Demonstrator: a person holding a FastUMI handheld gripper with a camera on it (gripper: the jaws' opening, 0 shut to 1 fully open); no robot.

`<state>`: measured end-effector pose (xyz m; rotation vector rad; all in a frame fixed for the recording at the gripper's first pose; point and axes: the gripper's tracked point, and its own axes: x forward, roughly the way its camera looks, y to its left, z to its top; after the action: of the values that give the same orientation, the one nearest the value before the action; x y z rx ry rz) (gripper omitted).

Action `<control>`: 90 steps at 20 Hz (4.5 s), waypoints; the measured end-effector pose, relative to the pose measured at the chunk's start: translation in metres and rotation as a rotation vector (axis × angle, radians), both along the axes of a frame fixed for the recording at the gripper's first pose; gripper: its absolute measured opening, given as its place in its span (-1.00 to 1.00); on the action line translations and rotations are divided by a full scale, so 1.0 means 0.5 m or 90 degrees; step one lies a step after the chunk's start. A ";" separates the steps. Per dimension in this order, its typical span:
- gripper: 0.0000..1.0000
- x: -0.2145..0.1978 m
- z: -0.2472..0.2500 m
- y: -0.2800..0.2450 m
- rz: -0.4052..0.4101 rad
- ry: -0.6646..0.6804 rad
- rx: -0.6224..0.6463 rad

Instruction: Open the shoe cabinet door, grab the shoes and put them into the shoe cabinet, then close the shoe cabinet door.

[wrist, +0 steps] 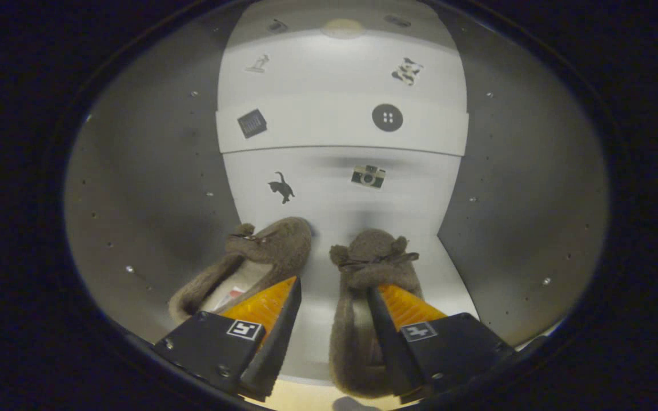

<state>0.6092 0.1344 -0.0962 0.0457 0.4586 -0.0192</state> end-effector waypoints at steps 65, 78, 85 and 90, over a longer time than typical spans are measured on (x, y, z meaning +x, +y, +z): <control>0.88 -0.752 0.133 -0.026 0.104 -0.218 0.029; 0.94 -0.725 0.183 0.058 0.103 -0.252 0.016; 0.94 -0.869 0.193 -0.001 0.059 -0.259 -0.001; 0.94 -0.968 0.179 -0.043 0.027 -0.263 -0.002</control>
<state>0.1250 0.1130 -0.0067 0.0350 0.0464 0.0310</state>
